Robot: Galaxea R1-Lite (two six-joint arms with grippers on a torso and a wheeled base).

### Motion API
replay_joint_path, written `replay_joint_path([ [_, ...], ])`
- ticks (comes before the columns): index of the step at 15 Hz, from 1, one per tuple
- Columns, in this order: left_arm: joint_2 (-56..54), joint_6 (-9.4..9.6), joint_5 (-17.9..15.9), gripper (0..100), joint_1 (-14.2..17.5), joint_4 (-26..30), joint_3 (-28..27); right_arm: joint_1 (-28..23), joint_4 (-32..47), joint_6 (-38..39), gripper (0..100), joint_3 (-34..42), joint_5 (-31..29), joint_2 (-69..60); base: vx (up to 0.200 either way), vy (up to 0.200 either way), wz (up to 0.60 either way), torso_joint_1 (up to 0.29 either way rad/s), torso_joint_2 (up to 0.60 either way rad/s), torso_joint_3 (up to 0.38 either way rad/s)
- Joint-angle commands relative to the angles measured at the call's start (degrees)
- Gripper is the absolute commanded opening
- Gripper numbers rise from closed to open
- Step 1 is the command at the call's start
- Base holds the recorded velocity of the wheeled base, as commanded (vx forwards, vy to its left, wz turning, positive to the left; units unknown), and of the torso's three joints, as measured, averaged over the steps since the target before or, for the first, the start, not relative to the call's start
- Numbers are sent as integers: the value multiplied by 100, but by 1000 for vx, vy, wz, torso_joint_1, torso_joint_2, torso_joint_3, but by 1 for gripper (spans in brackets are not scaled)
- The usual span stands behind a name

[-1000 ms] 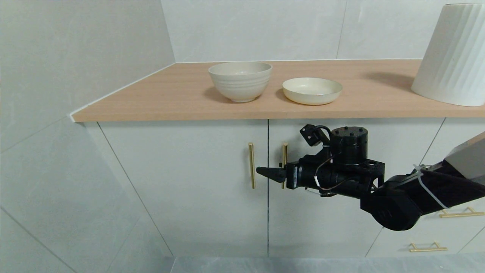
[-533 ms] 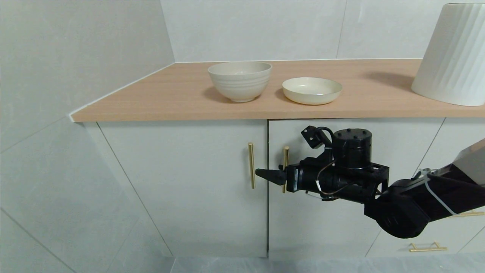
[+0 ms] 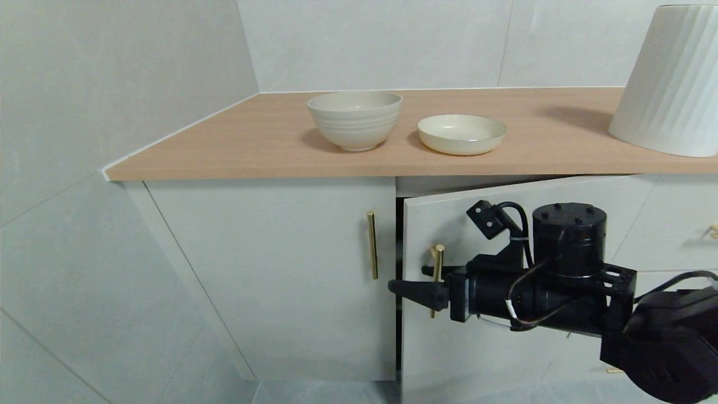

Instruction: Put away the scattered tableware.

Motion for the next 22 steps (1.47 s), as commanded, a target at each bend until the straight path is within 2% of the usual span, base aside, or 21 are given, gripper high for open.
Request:
replay_joint_path([
  [1, 9, -1, -1, 100, 0, 2, 0, 240, 13, 12, 100, 665, 41, -715, 0, 0, 0, 0, 0, 0],
  [3, 9, -1, -1, 100, 0, 2, 0, 407, 13, 12, 100, 946, 41, -926, 0, 0, 0, 0, 0, 0],
  [9, 9, 70, -89, 100, 0, -16, -35, 442, 13, 4, 100, 990, 41, -908, 0, 0, 0, 0, 0, 0],
  [10, 88, 78, -581, 100, 0, 107, -791, 442, 13, 4, 100, 999, 41, -926, 0, 0, 0, 0, 0, 0],
  [11, 299, 70, -845, 100, -9, 248, -1116, 442, 13, 4, 100, 1007, 32, -926, 0, 0, 0, 0, 0, 0],
  [12, 1055, 70, -1434, 100, 0, 617, -1819, 451, 13, -5, 100, 1007, 41, -908, 0, 0, 0, 0, 0, 0],
  [15, 3050, 105, -2682, 100, -9, 696, -2865, 451, 13, 4, 100, 1043, 41, -882, 0, 0, 0, 0, 0, 0],
  [16, 3357, 131, -2822, 100, -26, 687, -3006, 451, 13, 4, 100, 1043, 41, -873, 0, 0, 0, 0, 0, 0],
  [17, 3946, 184, -2972, 100, -185, 696, -3278, 451, 13, 4, 100, 1043, 41, -856, 0, 0, 0, 0, 0, 0],
  [18, 4729, 193, -2963, 100, -642, 687, -3568, 451, 13, 12, 100, 1043, 41, -838, 0, 0, 0, 0, 0, 0],
  [21, 6064, 157, -2963, 100, -1310, 301, -3771, 451, 13, 12, 100, 1043, 41, -776, 0, 0, 0, 0, 0, 0],
  [22, 6486, 122, -2954, 100, -1389, 46, -3735, 451, 13, 12, 100, 1043, 41, -776, 0, 0, 0, 0, 0, 0],
])
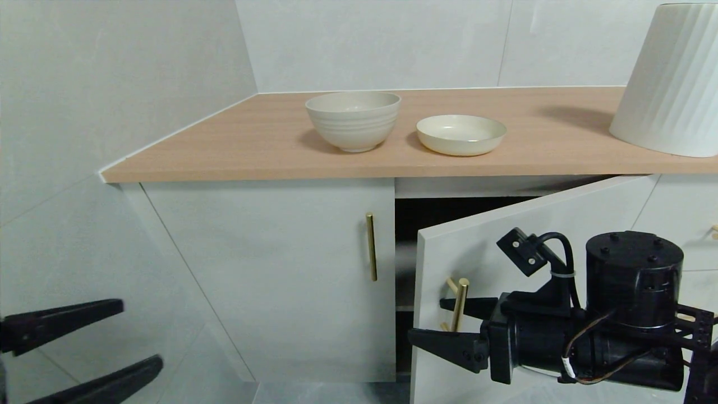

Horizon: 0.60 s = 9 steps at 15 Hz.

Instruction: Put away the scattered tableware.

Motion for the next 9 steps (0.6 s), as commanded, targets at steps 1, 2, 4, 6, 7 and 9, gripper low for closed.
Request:
replay_joint_path([
  [1, 2035, -49, -91, 100, -636, -604, -99, 3, 28, 5, 100, 9, 6, 50, 0, 0, 0, 0, 0, 0],
  [2, 2387, -75, -91, 100, -742, -859, 86, 3, 28, 5, 100, 18, 6, 59, 0, 0, 0, 0, 0, 0],
  [4, 3055, -233, -91, 100, -1032, -1475, 393, 3, 28, 5, 100, 18, 6, 68, 0, 0, 0, 0, 0, 0],
  [6, 3389, -682, -91, 100, -1322, -1976, 543, 3, 28, -4, 100, 18, 6, 68, 0, 0, 0, 0, 0, 0],
  [7, 3486, -893, -73, 100, -1445, -2099, 560, 3, 28, -4, 100, 18, 6, 68, 0, 0, 0, 0, 0, 0],
  [9, 3512, -1033, -64, 100, -1621, -2107, 560, 3, 28, 5, 100, 18, 6, 85, 0, 0, 0, 0, 0, 0],
])
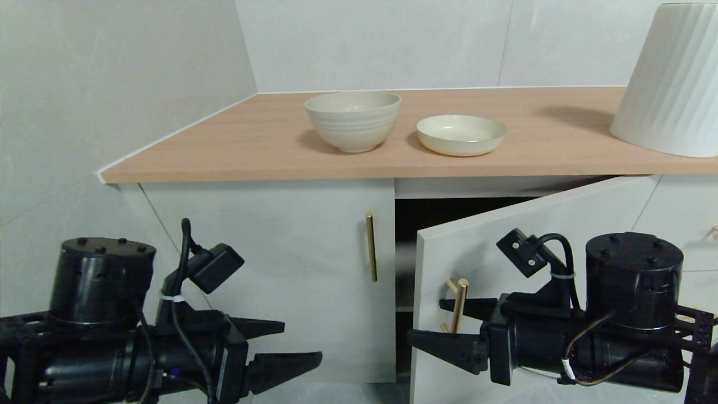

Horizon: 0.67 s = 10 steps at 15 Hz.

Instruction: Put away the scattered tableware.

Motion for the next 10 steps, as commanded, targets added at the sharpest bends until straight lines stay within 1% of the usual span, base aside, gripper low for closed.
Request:
replay_joint_path([
  [1, 298, -5, 2, 0, -176, -12, 42, -2, 20, -4, 100, 0, -3, 54, 0, 0, 0, 0, 0, 0],
  [3, 394, -5, 2, 0, -211, -91, -28, -2, 20, -4, 100, 0, -3, 63, 0, 0, 0, 0, 0, 0],
  [5, 579, -5, 28, 0, -229, -478, -142, -2, 20, -21, 100, 8, -12, 54, 0, 0, 0, 0, 0, 0],
  [6, 755, -58, 134, 0, -291, -698, -265, -2, 20, -21, 100, 8, -12, 27, 0, 0, 0, 0, 0, 0],
  [7, 1176, -155, 221, 0, -387, -1023, -520, -2, 20, -4, 100, 8, -12, 19, 0, 0, 0, 0, 0, 0],
  [8, 1554, -137, 221, 0, -501, -1330, -652, -2, 20, -12, 100, 8, -12, 10, 0, 0, 0, 0, 0, 0],
  [10, 2020, -49, 327, 0, -827, -2104, -678, -2, 20, -12, 100, 35, -12, -8, 0, 0, 0, 0, 0, 0],
])
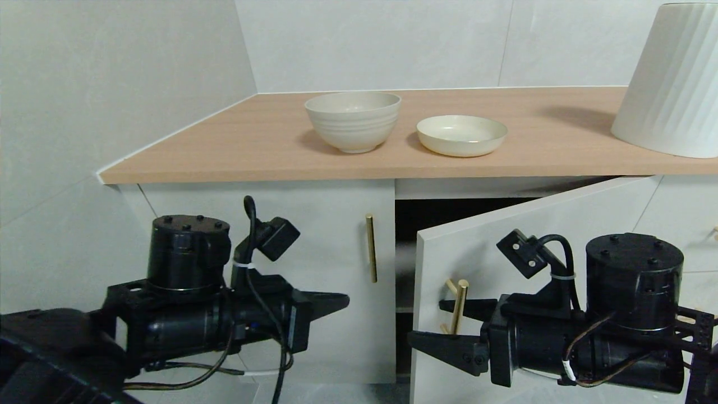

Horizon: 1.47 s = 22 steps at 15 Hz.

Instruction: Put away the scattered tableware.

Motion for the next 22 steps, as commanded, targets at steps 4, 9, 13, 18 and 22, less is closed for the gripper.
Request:
replay_joint_path([
  [4, 1362, -4, 56, 0, -644, -690, -710, 1, 10, -5, 100, 79, 9, -62, 0, 0, 0, 0, 0, 0],
  [9, 2346, -118, 417, 0, -784, -2290, -912, -8, 10, 3, 100, 194, 176, -132, 0, 0, 0, 0, 0, 0],
  [13, 2496, -628, 425, 0, -1118, -3204, -869, -17, 46, -23, 100, 308, 168, -264, 0, 0, 0, 0, 0, 0],
  [18, 2575, -874, 434, 0, -1285, -3608, -869, -509, 54, -84, 100, 378, -43, -352, 0, 0, 0, 0, 0, 0],
  [22, 2566, -874, 443, 0, -1285, -3617, -860, -896, 90, -348, 100, 326, -254, -405, 0, 0, 0, 0, 0, 0],
])
